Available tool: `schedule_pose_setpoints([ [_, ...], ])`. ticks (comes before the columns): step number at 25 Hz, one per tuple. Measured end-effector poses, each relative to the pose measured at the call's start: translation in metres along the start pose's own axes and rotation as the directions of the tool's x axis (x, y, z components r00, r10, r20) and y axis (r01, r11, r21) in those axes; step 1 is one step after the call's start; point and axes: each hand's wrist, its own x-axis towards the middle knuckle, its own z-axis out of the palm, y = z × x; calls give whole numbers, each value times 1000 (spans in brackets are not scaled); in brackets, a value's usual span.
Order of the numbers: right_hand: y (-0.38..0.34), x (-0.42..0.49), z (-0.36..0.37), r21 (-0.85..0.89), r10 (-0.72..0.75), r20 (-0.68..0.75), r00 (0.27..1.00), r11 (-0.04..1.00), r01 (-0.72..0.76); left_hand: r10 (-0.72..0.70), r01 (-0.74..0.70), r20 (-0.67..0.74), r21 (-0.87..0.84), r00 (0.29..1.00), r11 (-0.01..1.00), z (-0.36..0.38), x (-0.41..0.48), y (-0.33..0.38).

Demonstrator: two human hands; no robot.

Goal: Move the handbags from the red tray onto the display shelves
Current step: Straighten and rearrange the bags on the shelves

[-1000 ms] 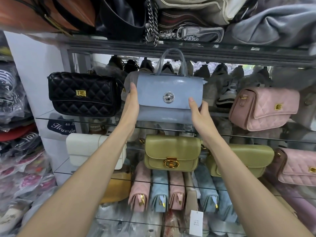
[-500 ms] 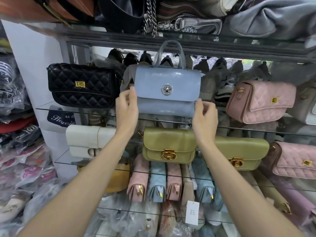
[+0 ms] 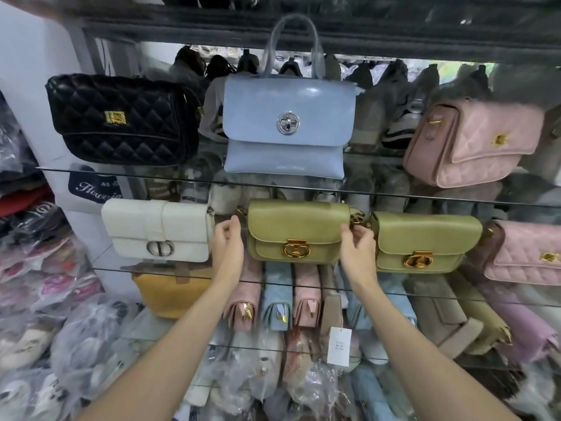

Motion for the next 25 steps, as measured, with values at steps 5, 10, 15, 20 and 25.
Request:
schedule_pose_setpoints([
  [5,-5,16,5,88,187,144,972,976,-200,-169,176,109,-61,980,982,21,26,-22],
  [10,11,28,22,129,218,128,968,964,-234,-240,256,119,-150,964,955,32,42,-30],
  [15,24,30,38,169,207,58,977,962,-214,-245,271,158,-168,957,948,39,56,-54],
  [20,30,25,44,153,209,2,978,966,-207,-237,267,201,-138,951,954,33,65,-62],
  [25,30,19,48,151,211,6,977,966,-209,-221,257,220,-148,950,955,20,59,-53],
])
